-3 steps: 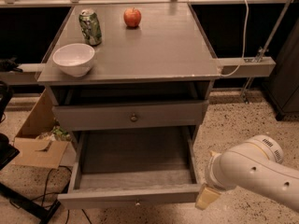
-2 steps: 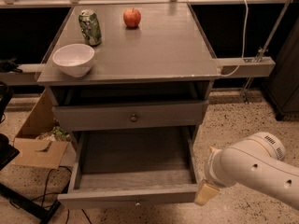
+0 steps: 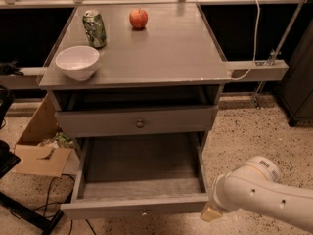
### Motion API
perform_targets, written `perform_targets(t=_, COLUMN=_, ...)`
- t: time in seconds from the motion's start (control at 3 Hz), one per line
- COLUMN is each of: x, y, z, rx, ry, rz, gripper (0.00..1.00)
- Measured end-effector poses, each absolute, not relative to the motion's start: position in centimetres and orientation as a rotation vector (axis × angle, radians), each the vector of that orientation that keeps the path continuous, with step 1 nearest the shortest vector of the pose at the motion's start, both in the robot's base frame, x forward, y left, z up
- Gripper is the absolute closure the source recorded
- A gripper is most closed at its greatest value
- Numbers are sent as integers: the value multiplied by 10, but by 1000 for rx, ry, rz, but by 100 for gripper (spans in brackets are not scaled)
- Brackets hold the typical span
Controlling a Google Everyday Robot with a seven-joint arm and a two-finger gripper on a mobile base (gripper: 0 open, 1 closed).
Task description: Close middle drawer
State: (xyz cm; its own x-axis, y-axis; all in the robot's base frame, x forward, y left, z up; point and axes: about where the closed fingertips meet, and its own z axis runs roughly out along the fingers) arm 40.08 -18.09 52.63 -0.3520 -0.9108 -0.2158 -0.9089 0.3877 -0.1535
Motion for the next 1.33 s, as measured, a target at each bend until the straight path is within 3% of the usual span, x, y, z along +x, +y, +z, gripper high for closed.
perform_targets(t=0.67, x=313, y=-185, z=439, rx=-1419, ry=2412, rz=148, gripper=72)
perform_targets(t=1.0, x=317, y=-175, z=406, rx=-1275, ry=2347, rz=248, gripper=95)
perform_targets(t=1.33, x=363, y=-151, z=365, rx=-1283, ry=2195, rz=270, gripper=100)
